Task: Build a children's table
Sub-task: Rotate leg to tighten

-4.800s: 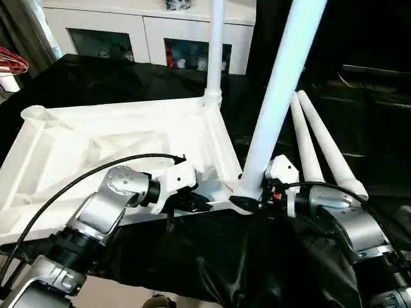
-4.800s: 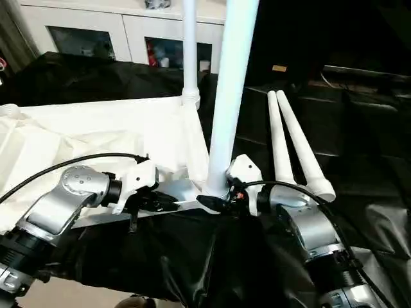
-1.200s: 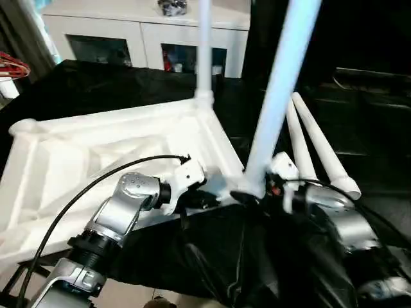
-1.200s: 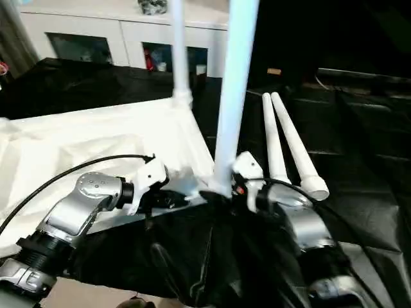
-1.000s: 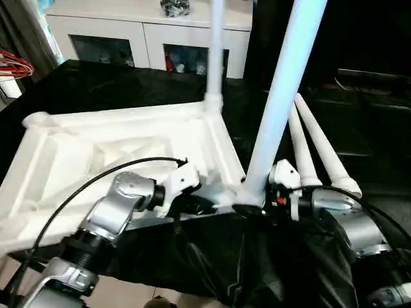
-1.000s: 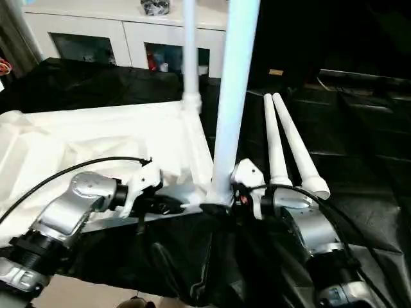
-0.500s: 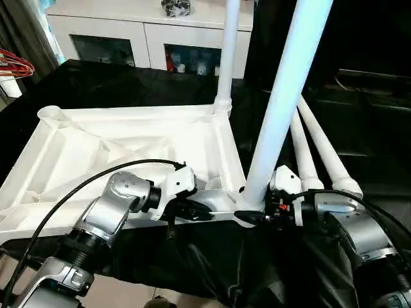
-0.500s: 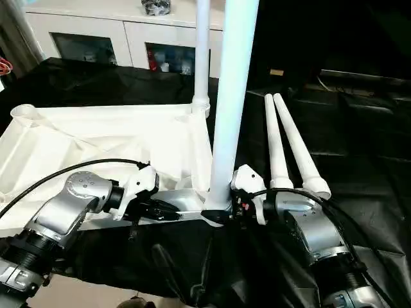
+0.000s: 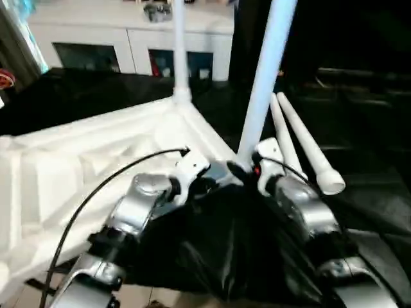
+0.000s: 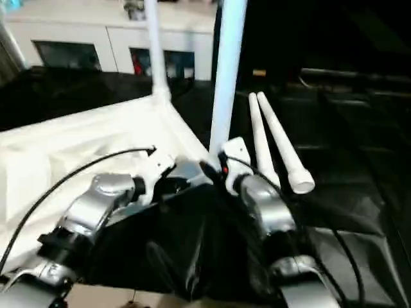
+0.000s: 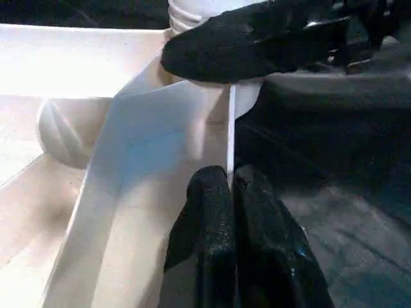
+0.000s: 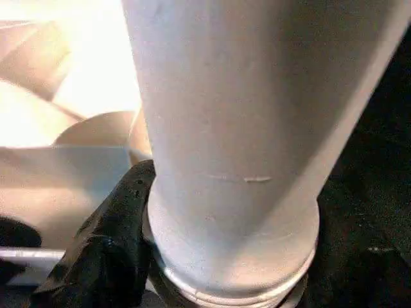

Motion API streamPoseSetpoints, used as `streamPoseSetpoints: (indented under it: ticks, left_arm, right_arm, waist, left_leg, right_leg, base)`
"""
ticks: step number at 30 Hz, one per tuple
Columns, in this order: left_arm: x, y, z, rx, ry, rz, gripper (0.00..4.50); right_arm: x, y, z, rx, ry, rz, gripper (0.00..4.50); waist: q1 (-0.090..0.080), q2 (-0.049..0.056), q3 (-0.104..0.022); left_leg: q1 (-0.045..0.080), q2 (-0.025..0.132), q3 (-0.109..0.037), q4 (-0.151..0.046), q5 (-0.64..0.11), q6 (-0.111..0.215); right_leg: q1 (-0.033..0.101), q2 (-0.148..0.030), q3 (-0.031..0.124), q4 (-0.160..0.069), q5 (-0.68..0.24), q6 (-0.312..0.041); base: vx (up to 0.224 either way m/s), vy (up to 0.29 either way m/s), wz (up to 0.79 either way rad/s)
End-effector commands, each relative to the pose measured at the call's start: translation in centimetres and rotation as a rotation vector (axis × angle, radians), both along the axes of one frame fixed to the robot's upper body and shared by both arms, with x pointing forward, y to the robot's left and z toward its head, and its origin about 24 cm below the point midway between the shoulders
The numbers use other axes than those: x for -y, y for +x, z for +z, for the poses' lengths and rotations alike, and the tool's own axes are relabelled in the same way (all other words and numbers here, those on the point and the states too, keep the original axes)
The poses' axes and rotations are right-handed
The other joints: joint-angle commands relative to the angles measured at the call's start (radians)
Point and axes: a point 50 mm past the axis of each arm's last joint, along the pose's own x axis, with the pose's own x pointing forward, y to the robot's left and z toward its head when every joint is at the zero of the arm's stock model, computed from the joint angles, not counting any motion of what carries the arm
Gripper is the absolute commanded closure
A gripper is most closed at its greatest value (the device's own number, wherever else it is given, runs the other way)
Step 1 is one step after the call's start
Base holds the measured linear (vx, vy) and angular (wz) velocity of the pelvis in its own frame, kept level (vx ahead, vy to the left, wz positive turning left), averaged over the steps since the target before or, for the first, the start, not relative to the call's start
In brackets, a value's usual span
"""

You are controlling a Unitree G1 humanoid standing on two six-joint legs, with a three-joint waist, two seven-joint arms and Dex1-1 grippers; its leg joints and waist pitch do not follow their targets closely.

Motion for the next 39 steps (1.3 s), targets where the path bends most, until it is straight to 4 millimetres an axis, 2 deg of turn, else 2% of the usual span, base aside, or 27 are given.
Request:
streamPoseSetpoints:
  ticks: [1,2,3,6,7,12,14,16,17,18,20,21,24,29,30,32,33,38,39]
  left_arm:
    - [3.4,-0.2,2.3,0.079,-0.112,-0.097,4.5]
    - [3.5,-0.3,2.2,0.083,-0.113,-0.112,4.5]
    - [3.6,-0.4,2.2,0.083,-0.114,-0.121,4.5]
    - [3.5,-0.9,2.2,0.08,-0.116,-0.174,4.5]
    - [3.5,-0.9,2.2,0.08,-0.116,-0.174,4.5]
    - [2.5,-1.6,2.0,0.06,-0.124,-0.287,4.5]
    - [2.3,-1.8,2.0,0.053,-0.127,-0.313,4.5]
    - [1.7,-1.9,1.9,0.045,-0.115,-0.352,4.5]
    - [1.7,-1.9,1.9,0.045,-0.115,-0.352,4.5]
    - [1.5,-1.9,1.9,0.042,-0.111,-0.361,4.5]
    - [1.3,-2.0,1.8,0.038,-0.107,-0.382,4.5]
    - [0.7,-2.1,1.8,0.026,-0.099,-0.416,4.5]
    - [0.0,-2.1,1.8,0.007,-0.087,-0.441,4.5]
    - [-0.9,-1.9,1.8,-0.009,-0.076,-0.465,4.5]
    - [-1.0,-1.9,1.9,-0.009,-0.076,-0.466,4.5]
    - [-1.2,-1.8,1.8,-0.016,-0.074,-0.475,4.5]
    - [-1.3,-1.9,1.8,-0.018,-0.074,-0.478,4.5]
    - [-1.1,-2.0,1.6,-0.014,-0.078,-0.471,4.5]
    - [-0.9,-1.9,1.6,-0.007,-0.078,-0.455,4.5]
  right_arm:
    - [-3.3,-0.7,-0.6,-0.055,0.079,0.098,1.77]
    - [-3.5,-0.6,-0.5,-0.056,0.107,0.112,1.22]
    - [-3.5,-0.6,-0.4,-0.056,0.119,0.121,1.22]
    - [-3.4,-0.7,0.0,-0.025,0.114,0.167,1.02]
    - [-3.4,-0.7,0.0,-0.025,0.114,0.167,0.81]
    - [-2.1,-1.7,0.5,0.023,0.063,0.344,0.81]
    - [-1.7,-2.1,0.6,0.027,0.063,0.395,0.81]
    - [-0.9,-2.9,0.7,0.023,0.048,0.489,0.81]
    - [-0.9,-2.9,0.7,0.023,0.048,0.489,0.81]
    - [-0.6,-3.1,0.8,0.021,0.042,0.517,0.81]
    - [-0.3,-3.5,0.8,0.009,0.036,0.557,0.81]
    - [0.3,-4.3,0.8,-0.014,0.027,0.631,0.81]
    - [0.8,-5.1,0.9,-0.039,0.018,0.712,0.81]
    - [1.3,-5.9,1.0,-0.067,0.008,0.789,1.14]
    - [1.4,-5.9,1.0,-0.068,0.008,0.791,1.33]
    - [1.5,-6.2,1.1,-0.088,0.007,0.814,1.38]
    - [1.4,-6.3,1.1,-0.09,0.006,0.819,1.61]
    - [1.0,-6.1,0.7,-0.081,0.002,0.781,1.69]
    - [0.8,-5.8,0.7,-0.064,0.0,0.75,1.71]
  waist:
    - [0.004,-0.004,-0.073]
    - [0.004,-0.003,-0.074]
    - [0.005,-0.006,-0.075]
    - [0.007,-0.003,-0.076]
    - [0.007,-0.003,-0.077]
    - [0.014,-0.003,-0.078]
    - [0.018,-0.003,-0.078]
    - [0.021,-0.002,-0.078]
    - [0.021,0.0,-0.076]
    - [0.021,0.002,-0.075]
    - [0.024,-0.003,-0.074]
    - [0.026,0.0,-0.071]
    - [0.03,-0.001,-0.073]
    - [0.036,-0.002,-0.075]
    - [0.037,-0.003,-0.076]
    - [0.039,-0.002,-0.077]
    - [0.039,-0.002,-0.077]
    - [0.039,-0.002,-0.078]
    - [0.038,-0.01,-0.08]
  left_leg:
    - [0.01,0.038,-0.018,-0.071,-0.242,0.018]
    - [0.009,0.038,-0.017,-0.071,-0.238,0.02]
    - [0.008,0.038,-0.017,-0.07,-0.229,0.025]
    - [0.007,0.04,-0.016,-0.07,-0.212,0.033]
    - [0.007,0.04,-0.016,-0.069,-0.207,0.034]
    - [0.004,0.039,-0.014,-0.067,-0.188,0.05]
    - [0.008,0.04,-0.013,-0.066,-0.187,0.057]
    - [0.007,0.041,-0.013,-0.067,-0.182,0.061]
    - [0.009,0.043,-0.012,-0.068,-0.193,0.062]
    - [0.008,0.043,-0.014,-0.069,-0.202,0.057]
    - [0.009,0.042,-0.013,-0.069,-0.211,0.054]
    - [0.011,0.042,-0.013,-0.069,-0.223,0.054]
    - [0.009,0.044,-0.014,-0.071,-0.223,0.053]
    - [0.008,0.044,-0.014,-0.069,-0.209,0.056]
    - [0.007,0.043,-0.014,-0.068,-0.207,0.057]
    - [0.009,0.044,-0.014,-0.068,-0.204,0.054]
    - [0.008,0.045,-0.014,-0.068,-0.205,0.054]
    - [0.008,0.044,-0.014,-0.068,-0.196,0.052]
    - [0.007,0.043,-0.013,-0.067,-0.198,0.052]
  right_leg:
    - [0.043,-0.087,0.051,-0.092,-0.34,-0.166]
    - [0.042,-0.087,0.052,-0.09,-0.326,-0.171]
    - [0.045,-0.087,0.052,-0.087,-0.306,-0.177]
    - [0.047,-0.088,0.052,-0.083,-0.273,-0.186]
    - [0.047,-0.087,0.052,-0.083,-0.264,-0.188]
    - [0.05,-0.085,0.053,-0.08,-0.235,-0.192]
    - [0.047,-0.085,0.054,-0.079,-0.222,-0.194]
    - [0.051,-0.084,0.052,-0.078,-0.217,-0.197]
    - [0.046,-0.084,0.053,-0.079,-0.224,-0.201]
    - [0.047,-0.083,0.052,-0.08,-0.239,-0.2]
    - [0.048,-0.085,0.053,-0.083,-0.268,-0.193]
    - [0.045,-0.087,0.054,-0.089,-0.303,-0.185]
    - [0.046,-0.086,0.053,-0.089,-0.325,-0.172]
    - [0.046,-0.086,0.052,-0.086,-0.314,-0.175]
    - [0.046,-0.086,0.052,-0.086,-0.311,-0.175]
    - [0.046,-0.087,0.052,-0.085,-0.309,-0.179]
    - [0.045,-0.086,0.052,-0.085,-0.311,-0.18]
    - [0.046,-0.088,0.051,-0.083,-0.295,-0.184]
    - [0.047,-0.087,0.051,-0.085,-0.305,-0.181]
  base:
    - [0.0,0.0,0.0]
    - [0.0,0.0,0.0]
    - [0.0,0.0,0.0]
    - [0.0,0.0,0.0]
    - [0.0,0.0,0.0]
    - [0.0,0.0,0.0]
    - [0.0,0.0,0.0]
    - [0.0,0.0,0.0]
    - [0.0,0.0,0.0]
    - [0.0,0.0,0.0]
    - [0.0,0.0,0.0]
    - [0.0,0.0,0.0]
    - [0.0,0.0,0.0]
    - [0.0,0.0,0.0]
    - [0.0,0.0,0.0]
    - [0.0,0.0,0.0]
    - [0.0,0.0,0.0]
    - [0.0,0.0,0.0]
    - [0.0,0.0,0.0]
